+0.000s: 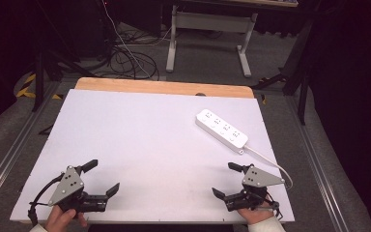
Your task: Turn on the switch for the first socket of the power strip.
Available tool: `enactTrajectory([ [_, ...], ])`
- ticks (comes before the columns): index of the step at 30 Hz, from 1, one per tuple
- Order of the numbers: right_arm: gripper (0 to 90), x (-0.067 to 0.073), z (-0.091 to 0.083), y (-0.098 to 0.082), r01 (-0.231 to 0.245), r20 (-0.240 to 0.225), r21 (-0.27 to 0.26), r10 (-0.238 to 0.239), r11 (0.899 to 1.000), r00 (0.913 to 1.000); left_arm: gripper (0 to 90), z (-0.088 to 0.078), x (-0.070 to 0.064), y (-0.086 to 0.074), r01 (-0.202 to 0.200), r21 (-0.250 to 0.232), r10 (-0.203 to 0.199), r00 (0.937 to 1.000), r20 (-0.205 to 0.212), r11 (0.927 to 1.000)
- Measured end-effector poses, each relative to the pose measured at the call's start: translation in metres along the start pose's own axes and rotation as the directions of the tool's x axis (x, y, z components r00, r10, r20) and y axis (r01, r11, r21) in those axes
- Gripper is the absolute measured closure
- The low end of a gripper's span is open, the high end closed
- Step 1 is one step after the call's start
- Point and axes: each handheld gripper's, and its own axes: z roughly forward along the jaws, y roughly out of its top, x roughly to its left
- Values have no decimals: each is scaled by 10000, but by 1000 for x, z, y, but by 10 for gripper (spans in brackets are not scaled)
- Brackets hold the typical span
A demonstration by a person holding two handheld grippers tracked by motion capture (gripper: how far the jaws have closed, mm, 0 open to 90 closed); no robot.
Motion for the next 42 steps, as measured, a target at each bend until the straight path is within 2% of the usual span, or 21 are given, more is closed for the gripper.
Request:
enactTrajectory([
  [8, 25, 0, -1, 2, 73, 68, 58, -74, 10000, 9999, 27, -1, 0, 0, 51, -106, -53, 9999, -131, 9999],
  [10, 25, 1, -1, 3, 145, 59, 104, -146, 9998, 9999, 27, -2, 0, 1, -13, -77, 11, 9998, -186, 10000],
  [13, 25, 2, 0, 3, 184, 29, 139, -184, 9997, 9998, 29, -3, -1, 2, -317, -57, 315, 9989, -336, 9995],
  [16, 25, 2, 1, 3, 170, 13, 151, -170, 9997, 9999, 29, -4, -1, 3, -385, -116, 380, 9985, -392, 9992],
  [25, 30, 3, 1, 6, 156, -155, 242, -152, 9996, 9998, 28, -5, -1, 3, -273, -95, 270, 9989, -385, 9996],
  [31, 30, 2, 0, 11, 201, -236, 201, -196, 9996, 9995, 29, -5, -2, 3, -356, -82, 351, 9980, -529, 9993],
  [33, 30, 2, 0, 11, 187, -268, 248, -180, 9995, 9995, 28, -6, -2, 3, -387, -64, 383, 9978, -549, 9992],
  [34, 30, 3, 0, 13, 264, -283, 461, -251, 9986, 9993, 29, -6, -2, 3, -389, -71, 384, 9977, -555, 9992],
  [35, 30, 4, 0, 14, 287, -285, 526, -272, 9982, 9992, 29, -6, -1, 3, -479, -55, 475, 9972, -581, 9988],
  [42, 31, -1, -2, 25, 288, -126, 510, -282, 9983, 9995, 29, -5, -2, 3, -414, -32, 411, 9975, -568, 9991],
])
